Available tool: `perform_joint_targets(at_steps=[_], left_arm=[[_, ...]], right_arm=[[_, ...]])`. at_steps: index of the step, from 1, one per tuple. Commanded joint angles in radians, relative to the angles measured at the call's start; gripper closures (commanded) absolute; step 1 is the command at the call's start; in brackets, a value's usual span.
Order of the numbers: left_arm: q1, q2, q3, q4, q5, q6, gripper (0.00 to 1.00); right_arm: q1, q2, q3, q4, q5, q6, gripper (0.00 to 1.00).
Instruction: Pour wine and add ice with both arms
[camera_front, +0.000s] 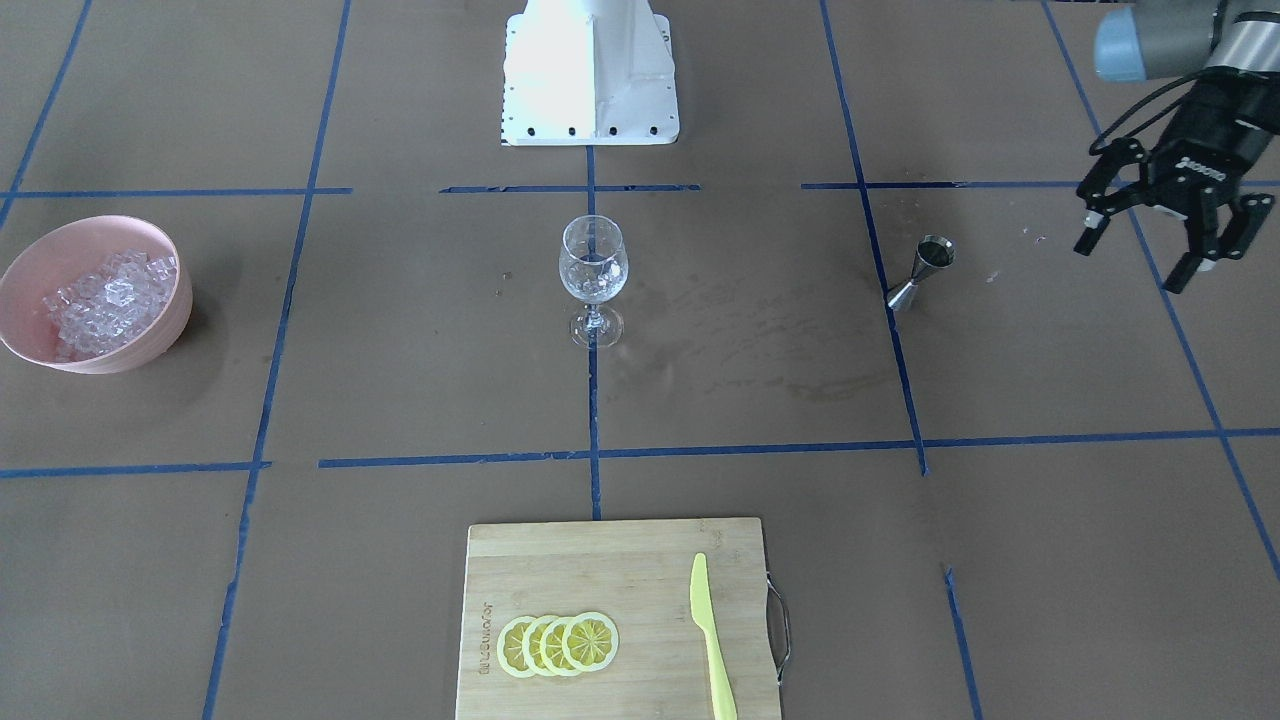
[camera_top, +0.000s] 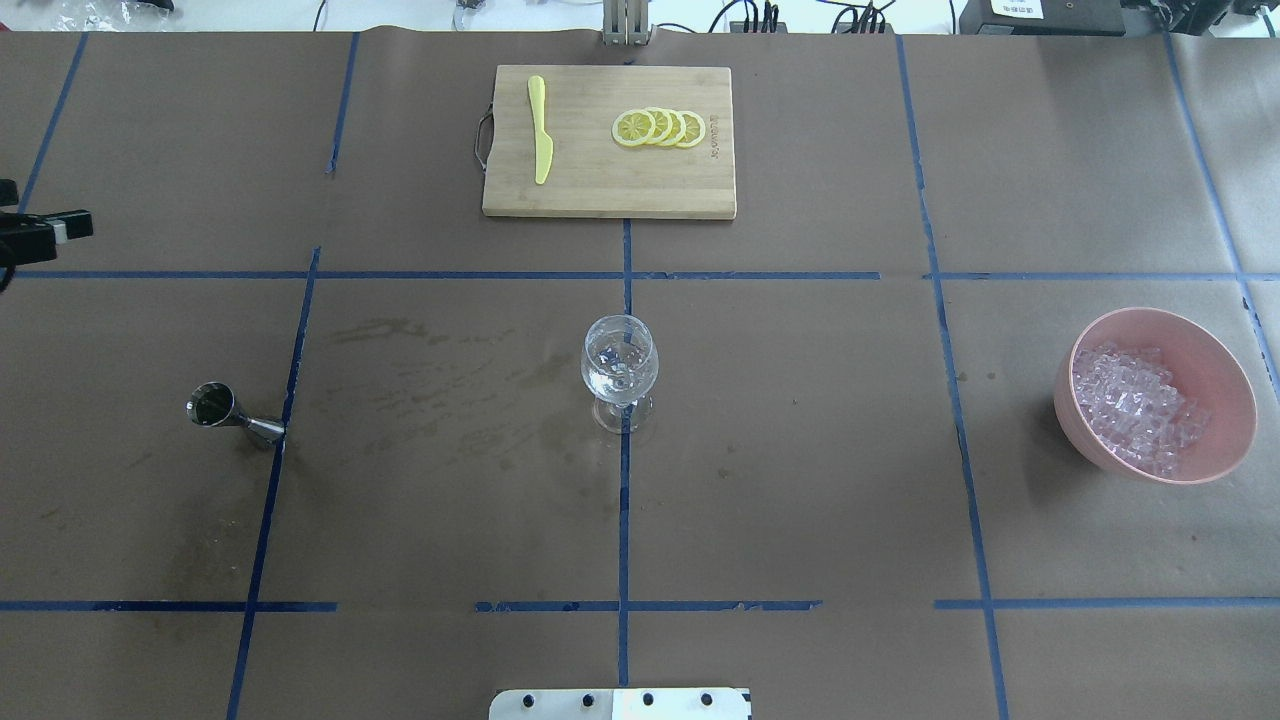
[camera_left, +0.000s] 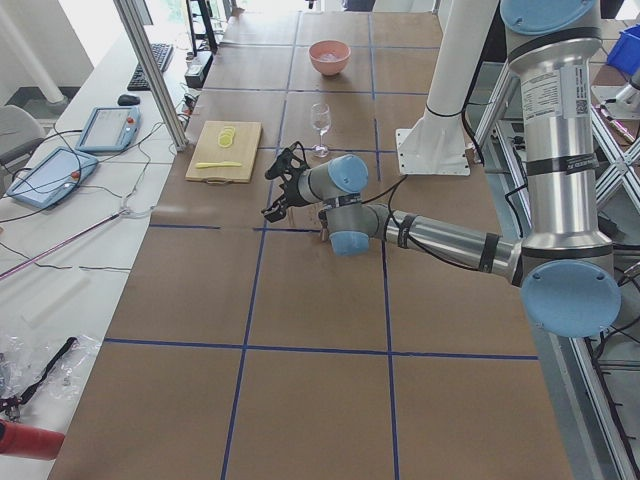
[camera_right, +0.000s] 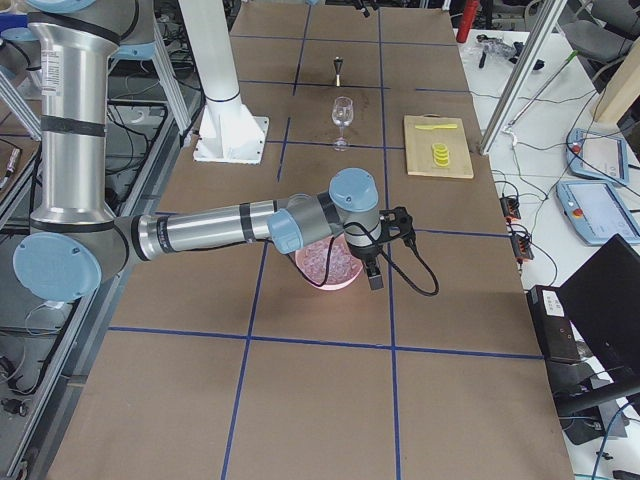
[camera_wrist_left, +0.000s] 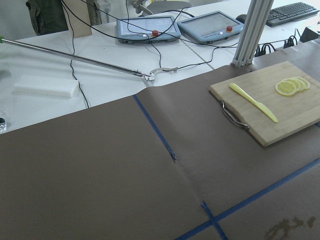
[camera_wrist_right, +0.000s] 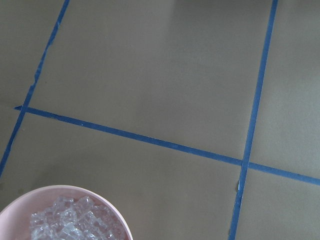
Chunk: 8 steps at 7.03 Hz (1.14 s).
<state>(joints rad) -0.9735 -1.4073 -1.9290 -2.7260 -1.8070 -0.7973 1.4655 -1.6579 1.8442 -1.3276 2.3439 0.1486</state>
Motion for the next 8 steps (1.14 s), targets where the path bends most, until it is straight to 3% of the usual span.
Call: perform_joint_targets(at_steps=[1,5,6,8], left_arm=[[0.256,0.057,-0.082,0.0,0.319,-0.123,0.0],[0.641,0.091,-0.058,0.006,0.925,-0.201,0.0],[0.715,0.088,0.0,0.005,1.043,-0.256,0.0],[0.789,0.076,0.053,0.005,1.177,-0.281,0.0]], right_arm=[[-0.002,0.0,0.001,0.011,-0.011,0.023,0.0],[-0.002,-0.006,-0.002,0.018,-0.011,0.048,0.0],[-0.002,-0.006,-0.003,0.018,-0.011,0.048,0.0],[-0.002,-0.008,-0.005,0.016,-0.011,0.048,0.0]])
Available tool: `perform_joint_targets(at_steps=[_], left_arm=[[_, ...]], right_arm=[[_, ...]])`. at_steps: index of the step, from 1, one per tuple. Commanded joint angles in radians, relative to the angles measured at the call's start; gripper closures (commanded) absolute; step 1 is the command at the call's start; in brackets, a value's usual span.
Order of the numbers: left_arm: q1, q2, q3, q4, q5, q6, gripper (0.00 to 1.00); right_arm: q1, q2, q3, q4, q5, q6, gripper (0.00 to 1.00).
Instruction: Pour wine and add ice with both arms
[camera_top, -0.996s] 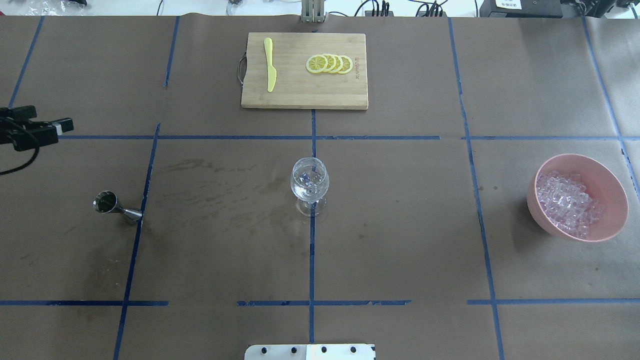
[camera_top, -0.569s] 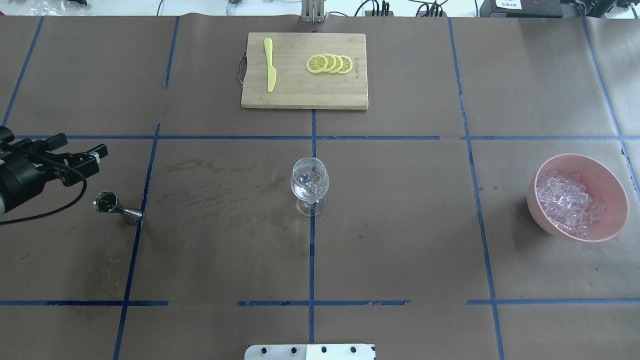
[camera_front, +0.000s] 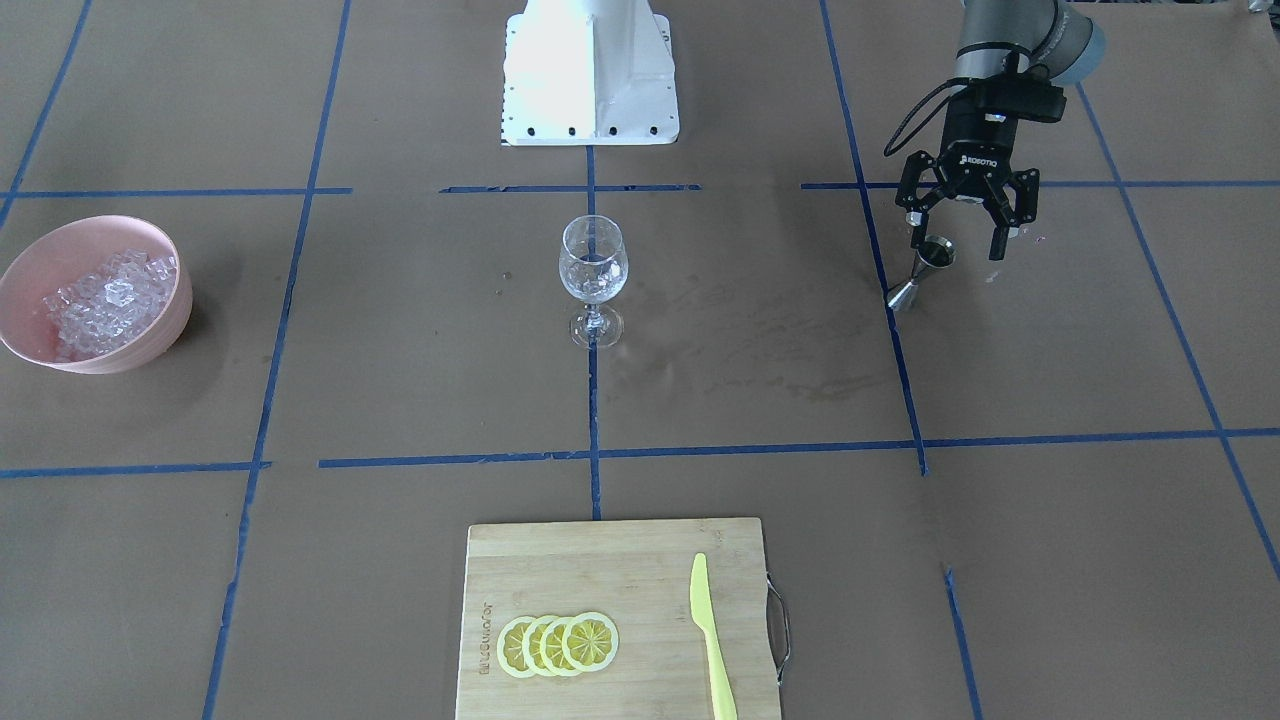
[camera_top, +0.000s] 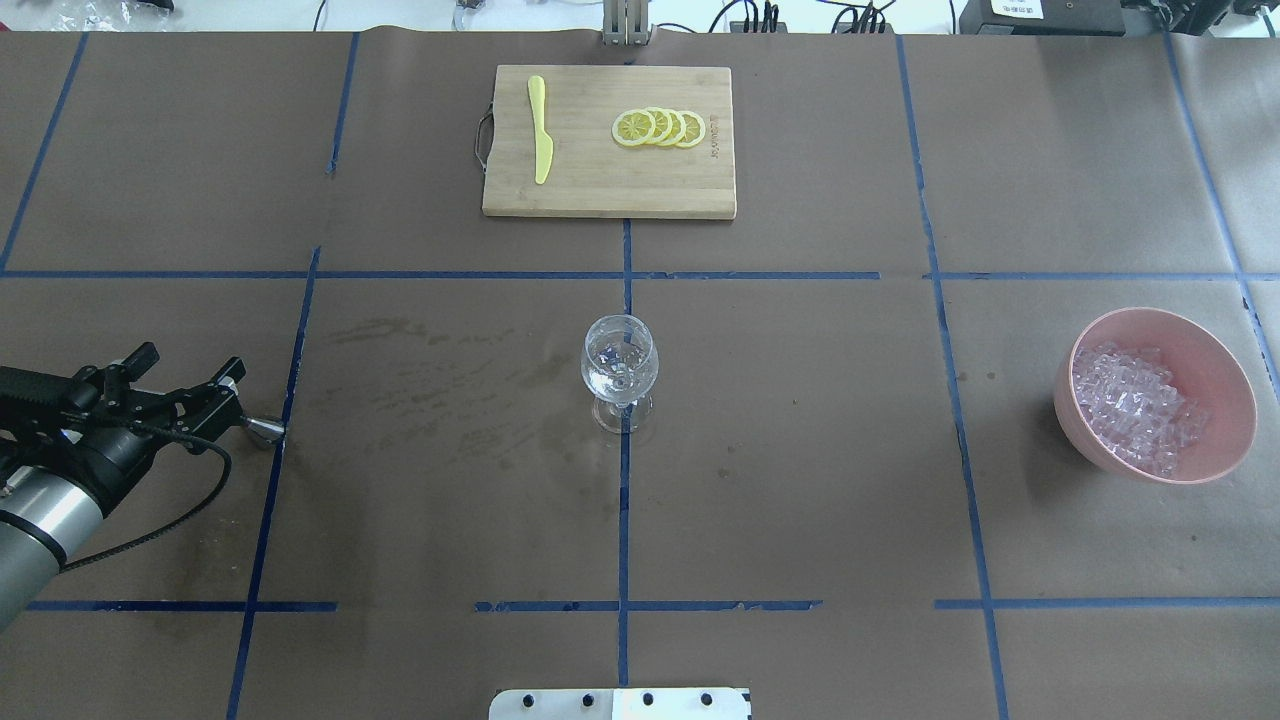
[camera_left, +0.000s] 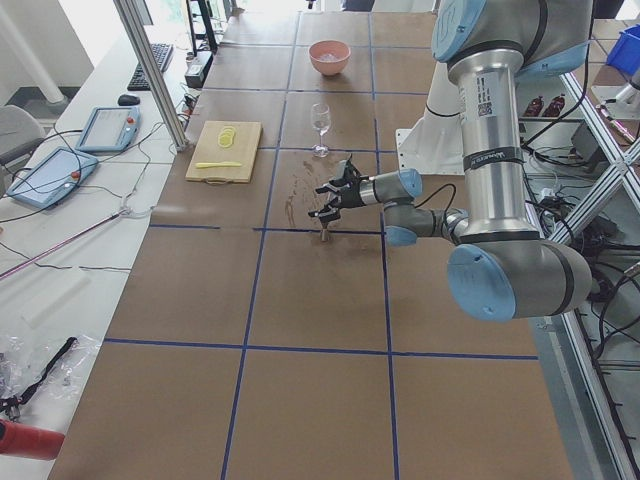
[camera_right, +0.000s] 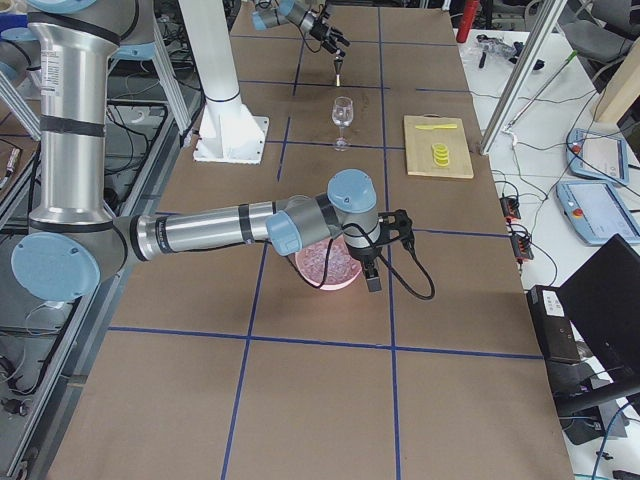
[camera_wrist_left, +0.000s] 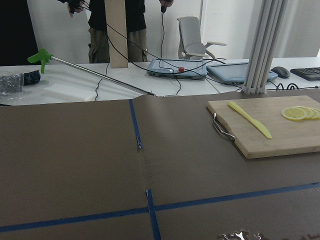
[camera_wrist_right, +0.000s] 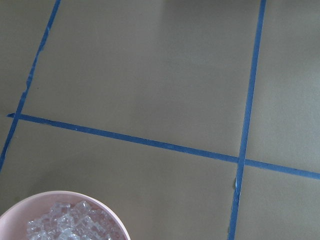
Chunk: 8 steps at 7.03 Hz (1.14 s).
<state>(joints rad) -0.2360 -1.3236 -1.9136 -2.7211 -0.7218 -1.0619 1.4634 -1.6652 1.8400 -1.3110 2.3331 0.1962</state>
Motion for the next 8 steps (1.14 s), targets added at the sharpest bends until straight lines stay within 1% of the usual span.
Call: perform_joint_targets(at_steps=[1,2,4,6,7,8], left_arm=[[0.069,-0.028,0.062,-0.002,0.126,-0.016,0.0],[0.081,-0.038,0.097,-0.002,0.152,-0.019,0.0],[0.112,-0.072,0.142,-0.006,0.17,-0.071,0.0],[0.122,-0.124,0.236,-0.008,0.228,-0.084,0.0],[0.125,-0.128,0.252,-0.008,0.232,-0.093,0.01],[0.133,-0.129,0.264,-0.008,0.232,-0.104,0.1]], right_arm=[[0.0,-0.008,-0.001,0.001,0.0,0.0,0.0],[0.0,-0.01,-0.001,0.001,0.0,0.0,0.0],[0.001,-0.016,0.001,0.003,0.0,0.0,0.0],[0.0,-0.018,0.001,0.003,0.0,0.0,0.0],[0.001,-0.018,0.001,0.003,0.0,0.0,0.0],[0.0,-0.018,-0.001,0.003,0.0,0.0,0.0]])
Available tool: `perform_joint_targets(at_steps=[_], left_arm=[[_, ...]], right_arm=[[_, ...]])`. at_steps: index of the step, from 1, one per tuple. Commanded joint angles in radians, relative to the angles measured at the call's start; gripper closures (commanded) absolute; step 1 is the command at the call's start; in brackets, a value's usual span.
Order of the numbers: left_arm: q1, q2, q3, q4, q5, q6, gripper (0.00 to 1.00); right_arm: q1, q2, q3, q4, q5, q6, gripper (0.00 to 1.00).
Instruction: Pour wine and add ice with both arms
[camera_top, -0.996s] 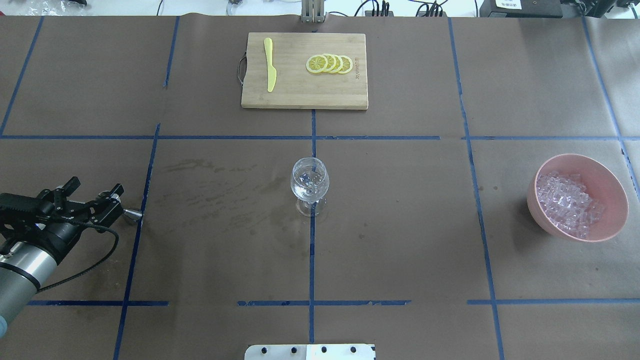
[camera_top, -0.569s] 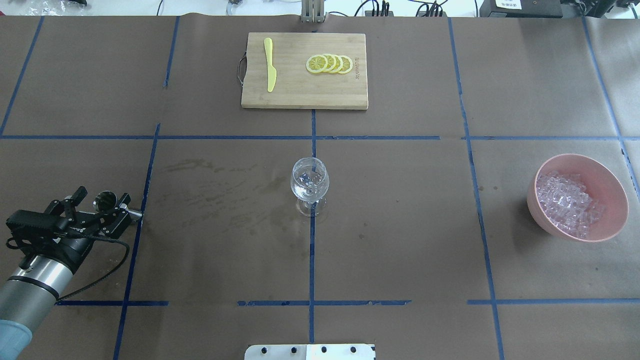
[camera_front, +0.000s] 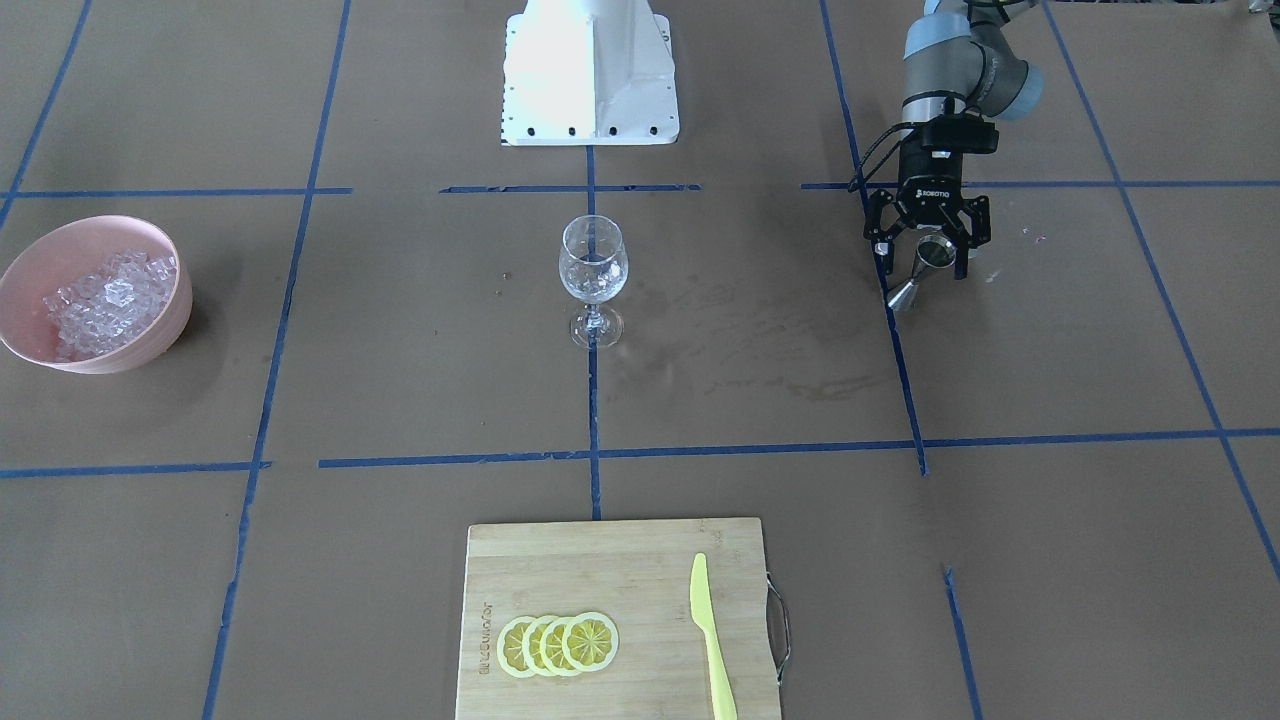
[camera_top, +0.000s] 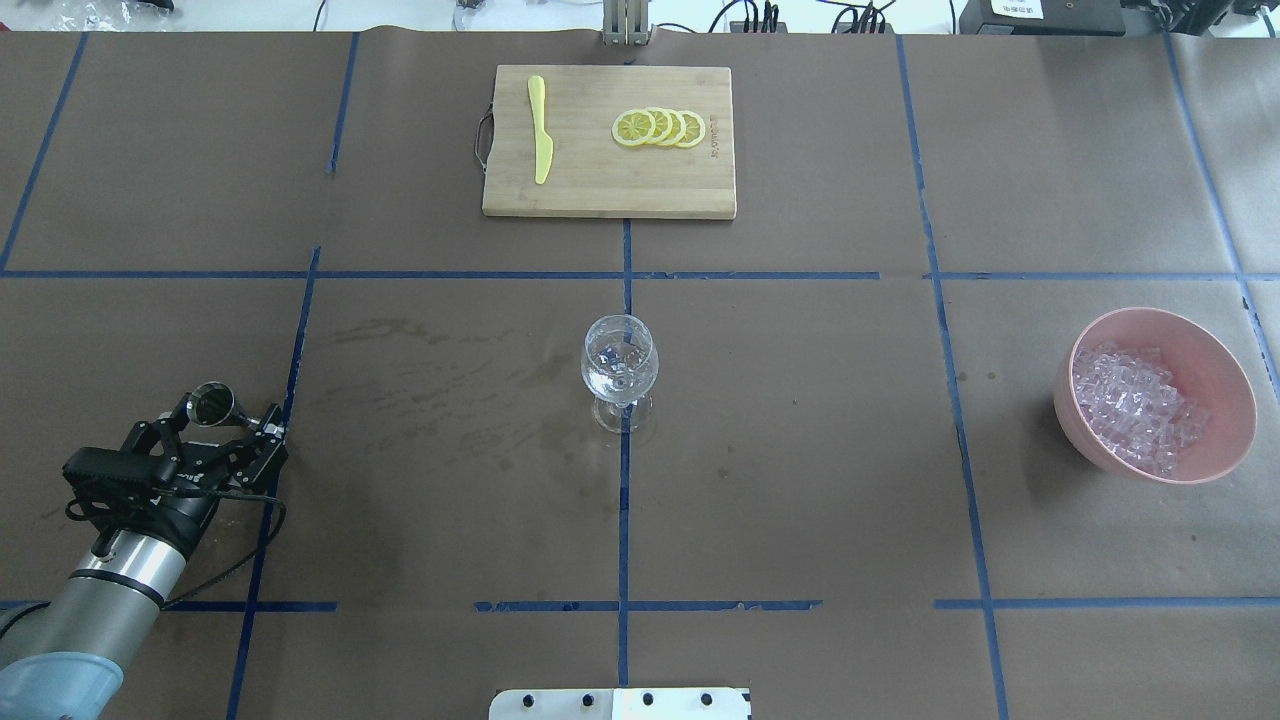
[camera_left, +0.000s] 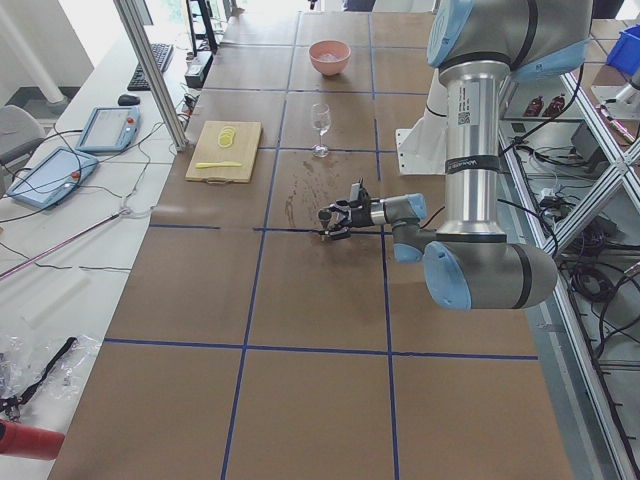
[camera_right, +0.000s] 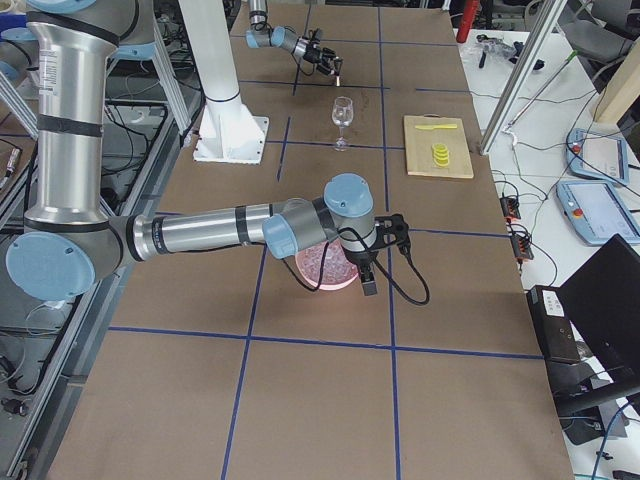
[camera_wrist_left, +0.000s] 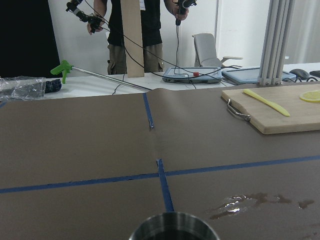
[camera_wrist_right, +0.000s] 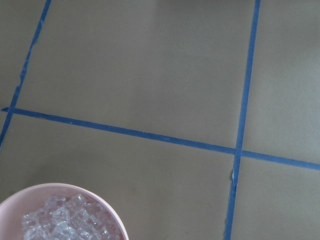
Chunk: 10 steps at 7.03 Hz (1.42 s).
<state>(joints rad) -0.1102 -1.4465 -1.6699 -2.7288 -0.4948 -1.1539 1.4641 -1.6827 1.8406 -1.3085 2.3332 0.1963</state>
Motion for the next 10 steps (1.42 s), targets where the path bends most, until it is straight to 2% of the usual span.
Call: perform_joint_targets(at_steps=[1,3,5,10], left_arm=[[0.01,-0.006,0.03,0.0,0.005,-0.021,0.18],[0.021,-0.008,0.038,-0.002,0.002,-0.047,0.39],[0.04,-0.008,0.041,-0.002,0.005,-0.076,0.5],[0.04,-0.008,0.041,-0.003,0.05,-0.092,0.51]], right_arm=[[-0.001,0.0,0.0,0.0,0.0,0.0,0.0],[-0.001,0.0,0.0,0.0,0.0,0.0,0.0],[-0.001,0.0,-0.001,0.0,0.0,0.0,0.0],[0.001,0.0,0.003,0.0,0.0,0.0,0.0]])
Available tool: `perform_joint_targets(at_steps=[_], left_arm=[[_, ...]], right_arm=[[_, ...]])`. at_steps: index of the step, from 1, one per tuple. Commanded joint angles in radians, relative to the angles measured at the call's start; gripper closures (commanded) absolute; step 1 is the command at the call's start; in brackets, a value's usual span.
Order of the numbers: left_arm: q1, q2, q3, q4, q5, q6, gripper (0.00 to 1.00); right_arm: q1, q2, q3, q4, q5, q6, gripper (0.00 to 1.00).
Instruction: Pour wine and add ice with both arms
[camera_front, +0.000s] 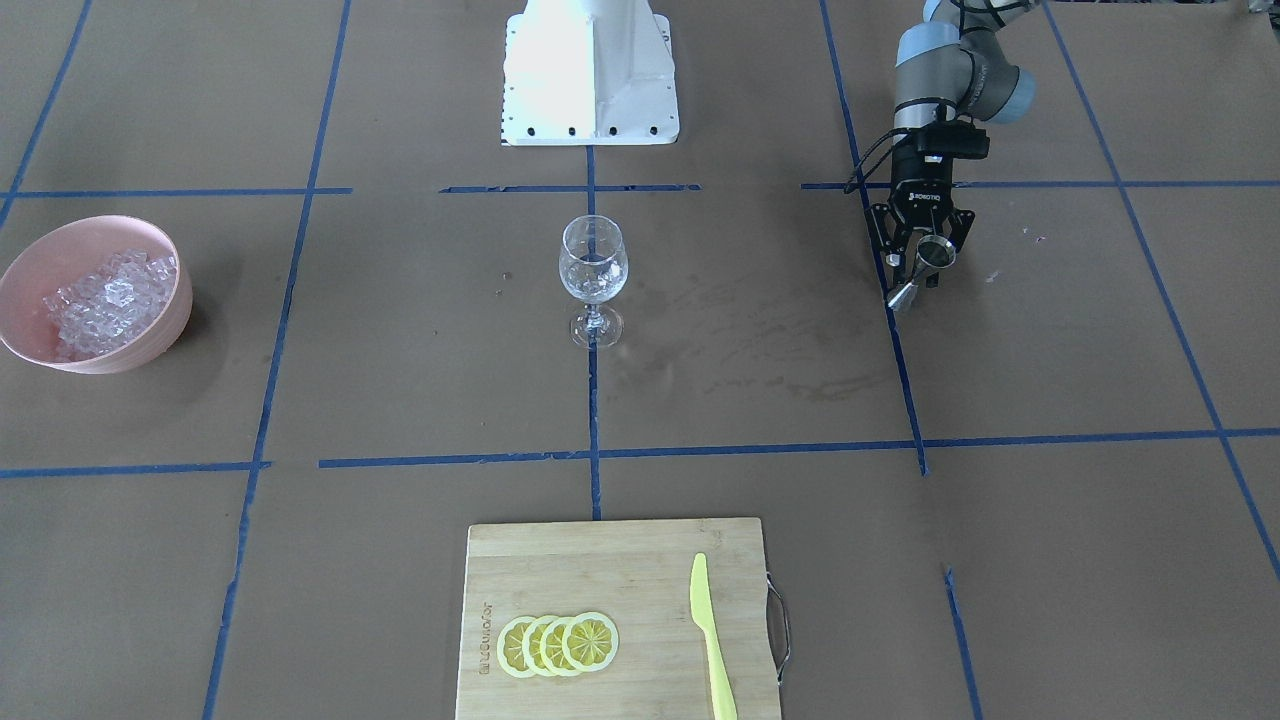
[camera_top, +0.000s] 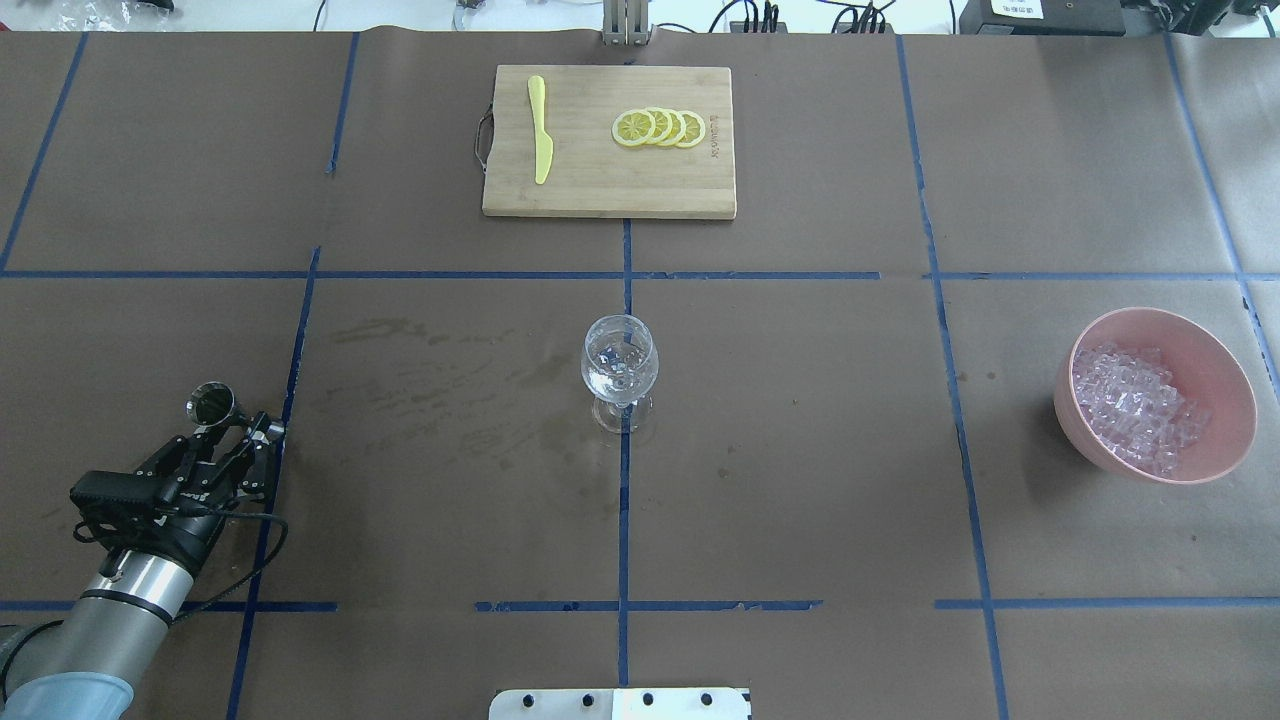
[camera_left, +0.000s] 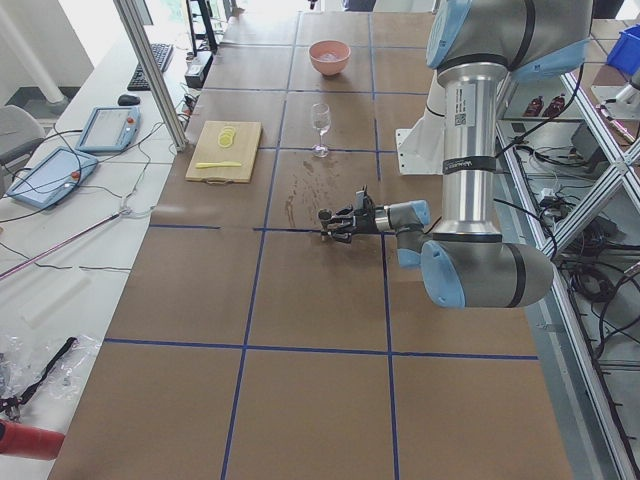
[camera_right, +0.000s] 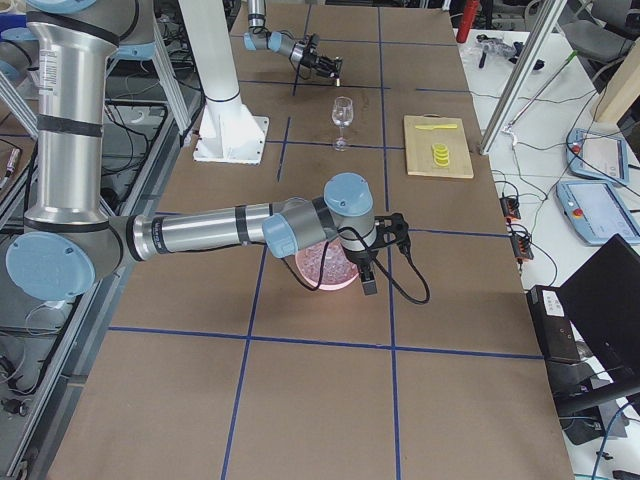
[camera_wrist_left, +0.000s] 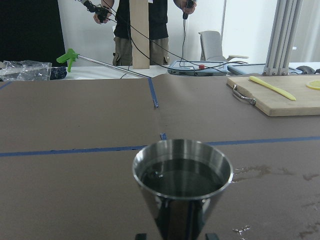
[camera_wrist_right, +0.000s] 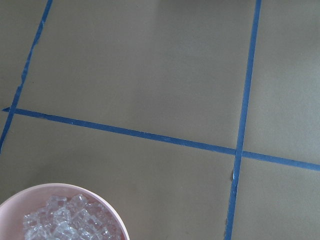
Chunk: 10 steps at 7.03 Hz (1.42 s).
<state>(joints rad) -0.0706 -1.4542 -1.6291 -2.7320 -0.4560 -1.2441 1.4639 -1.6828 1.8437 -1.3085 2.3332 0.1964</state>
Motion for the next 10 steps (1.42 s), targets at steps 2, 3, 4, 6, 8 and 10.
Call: perform_joint_targets(at_steps=[2,3,4,6,8,10], left_arm=[[0.002,0.0,0.002,0.0,0.02,-0.001,0.51],[0.002,0.002,0.002,0.0,0.02,0.0,0.51],[0.0,0.002,0.002,0.0,0.028,-0.001,0.59],[0.002,-0.002,0.011,0.0,0.028,-0.001,1.0],[0.002,0.0,0.002,0.0,0.046,0.0,1.0],[0.0,0.0,-0.04,-0.04,0.045,0.049,1.0]], right_arm=[[0.0,0.0,0.0,0.0,0.0,0.0,0.0],[0.0,0.0,-0.001,0.0,0.0,0.0,0.0],[0.0,0.0,-0.001,0.0,0.0,0.0,0.0],[0.001,0.0,-0.001,0.0,0.0,0.0,0.0],[0.001,0.002,-0.003,0.0,0.0,0.0,0.0],[0.0,0.002,-0.004,0.0,0.0,0.0,0.0]])
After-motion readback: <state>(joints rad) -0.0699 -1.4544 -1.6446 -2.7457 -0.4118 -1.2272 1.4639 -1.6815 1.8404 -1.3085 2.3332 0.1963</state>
